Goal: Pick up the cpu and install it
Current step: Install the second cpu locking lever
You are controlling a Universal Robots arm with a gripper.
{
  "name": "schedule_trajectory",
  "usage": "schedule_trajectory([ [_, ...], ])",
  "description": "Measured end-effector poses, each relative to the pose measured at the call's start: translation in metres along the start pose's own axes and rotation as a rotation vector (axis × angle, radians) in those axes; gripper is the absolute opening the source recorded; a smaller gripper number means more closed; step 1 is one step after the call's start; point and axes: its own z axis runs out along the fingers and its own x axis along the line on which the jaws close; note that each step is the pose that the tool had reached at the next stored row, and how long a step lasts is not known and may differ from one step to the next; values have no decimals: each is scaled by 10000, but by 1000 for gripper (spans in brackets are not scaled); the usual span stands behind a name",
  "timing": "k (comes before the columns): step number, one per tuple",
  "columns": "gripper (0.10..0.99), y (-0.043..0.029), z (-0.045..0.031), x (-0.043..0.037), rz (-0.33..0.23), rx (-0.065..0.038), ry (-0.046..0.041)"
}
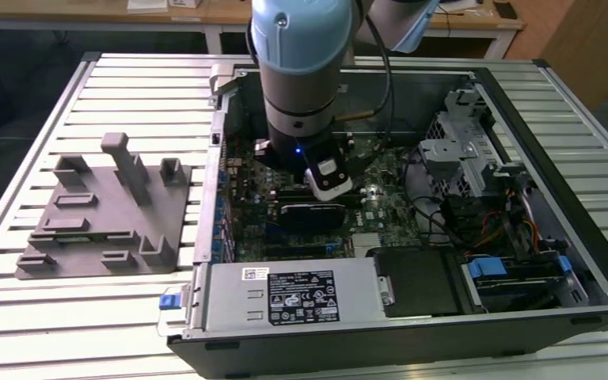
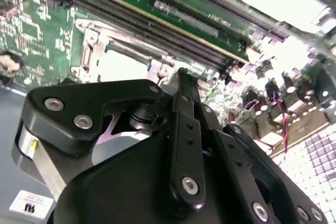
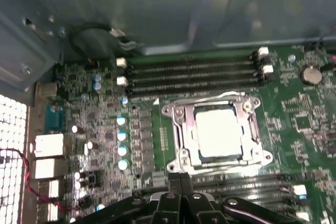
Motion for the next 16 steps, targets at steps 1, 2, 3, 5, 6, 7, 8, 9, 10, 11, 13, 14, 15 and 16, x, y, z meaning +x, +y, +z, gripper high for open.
schedule_trajectory([
  [1, 106, 7, 2, 0, 5, 102, -15],
  [2, 106, 18, 6, -2, 11, 191, -27],
  [3, 106, 30, 9, -4, 15, 258, -37],
  [5, 106, 58, 16, -8, 19, 380, -53],
  [6, 106, 75, 21, -9, 19, 437, -59],
  [7, 106, 95, 27, -8, 18, 485, -66],
  [8, 106, 123, 35, -6, 17, 519, -70],
  [9, 106, 157, 45, -3, 15, 547, -72],
  [10, 106, 192, 56, -1, 14, 571, -76],
  [11, 106, 226, 67, -2, 12, 594, -79],
  [13, 106, 275, 83, -17, 10, 639, -82],
  [14, 106, 291, 90, -31, 7, 663, -86],
  [15, 106, 304, 95, -48, 6, 696, -89],
  [16, 106, 316, 100, -65, 5, 731, -93],
])
